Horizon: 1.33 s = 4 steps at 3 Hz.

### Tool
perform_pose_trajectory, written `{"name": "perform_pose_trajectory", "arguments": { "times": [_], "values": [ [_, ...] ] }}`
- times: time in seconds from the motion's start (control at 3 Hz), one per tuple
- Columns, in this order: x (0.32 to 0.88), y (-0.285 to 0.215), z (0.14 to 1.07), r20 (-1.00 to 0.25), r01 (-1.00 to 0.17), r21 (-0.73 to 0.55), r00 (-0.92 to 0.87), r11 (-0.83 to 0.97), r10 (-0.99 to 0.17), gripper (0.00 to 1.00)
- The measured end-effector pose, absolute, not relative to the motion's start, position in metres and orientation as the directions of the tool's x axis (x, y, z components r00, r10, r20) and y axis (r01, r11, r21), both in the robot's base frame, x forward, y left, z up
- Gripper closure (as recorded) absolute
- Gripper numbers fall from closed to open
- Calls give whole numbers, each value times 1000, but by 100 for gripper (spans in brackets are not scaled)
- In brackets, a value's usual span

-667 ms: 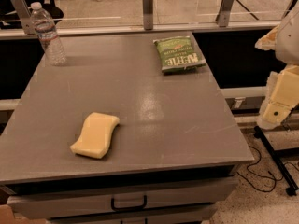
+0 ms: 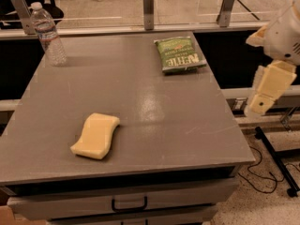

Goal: Move green jalapeno chip bag near sponge

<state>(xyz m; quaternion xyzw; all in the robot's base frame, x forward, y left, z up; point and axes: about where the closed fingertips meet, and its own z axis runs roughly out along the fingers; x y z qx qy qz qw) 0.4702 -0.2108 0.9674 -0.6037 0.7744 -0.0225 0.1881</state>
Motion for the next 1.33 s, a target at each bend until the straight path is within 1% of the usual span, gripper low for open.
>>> {"name": "perform_pose_trajectory", "arguments": {
  "times": [0.67, 1.0, 1.33],
  "values": [
    [586, -171, 936, -440, -913, -299, -127, 278, -889, 0],
    [643, -149, 915, -524, -904, -268, -154, 333, -838, 0],
    [686, -130, 888, -575, -899, -195, -219, 392, -788, 0]
  ]
}}
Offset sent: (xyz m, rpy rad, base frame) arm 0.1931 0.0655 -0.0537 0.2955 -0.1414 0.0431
